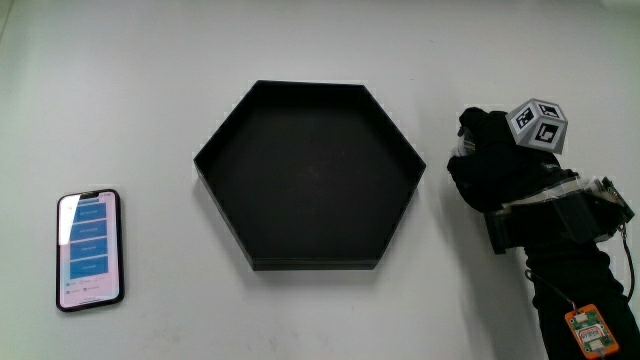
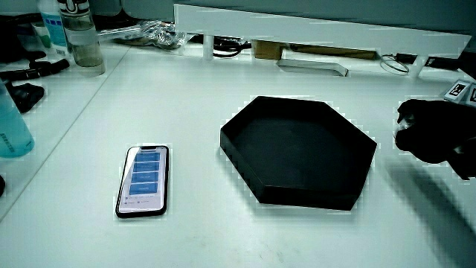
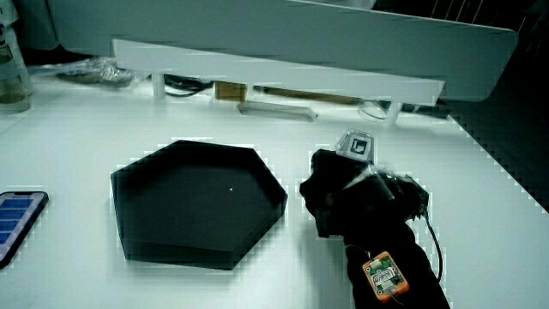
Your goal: Place paper clip on desk
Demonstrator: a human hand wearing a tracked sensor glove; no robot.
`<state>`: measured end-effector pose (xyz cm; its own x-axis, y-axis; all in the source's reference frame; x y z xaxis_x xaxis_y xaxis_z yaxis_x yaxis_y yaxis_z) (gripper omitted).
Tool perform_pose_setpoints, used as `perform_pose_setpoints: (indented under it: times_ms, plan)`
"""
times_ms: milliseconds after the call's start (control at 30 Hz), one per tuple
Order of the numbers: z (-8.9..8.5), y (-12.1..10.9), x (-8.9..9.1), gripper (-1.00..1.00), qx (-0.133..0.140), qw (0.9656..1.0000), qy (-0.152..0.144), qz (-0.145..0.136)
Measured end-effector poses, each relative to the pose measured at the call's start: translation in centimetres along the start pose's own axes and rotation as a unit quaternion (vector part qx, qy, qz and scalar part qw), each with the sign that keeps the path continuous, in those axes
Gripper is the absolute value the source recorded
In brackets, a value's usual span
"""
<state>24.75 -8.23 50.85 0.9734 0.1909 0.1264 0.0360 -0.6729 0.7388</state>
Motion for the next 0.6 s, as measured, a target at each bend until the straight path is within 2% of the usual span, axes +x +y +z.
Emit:
perform_pose_setpoints:
  times_ms: [167,300,333,400,433,533,600]
  plan:
    - [-1.6,0.6,0.9,0.00,-0.007,0.9998,-0.005,-0.018]
    - [-3.2,1.2,2.1,0.00,-0.031,0.9991,0.010,-0.027]
    - [-3.8,1.7,2.7,0.00,-0.038,0.9985,0.006,-0.040]
    - [-4.1,1.4,3.0,0.00,-0.031,0.9984,0.005,-0.047]
    - [-4.4,1.5,3.2,0.00,-0.038,0.9981,0.012,-0.047]
    - [-4.7,1.5,3.3,0.00,-0.036,0.9979,0.001,-0.055]
    - [-4.7,1.3,3.4,0.00,-0.035,0.9979,0.026,-0.049]
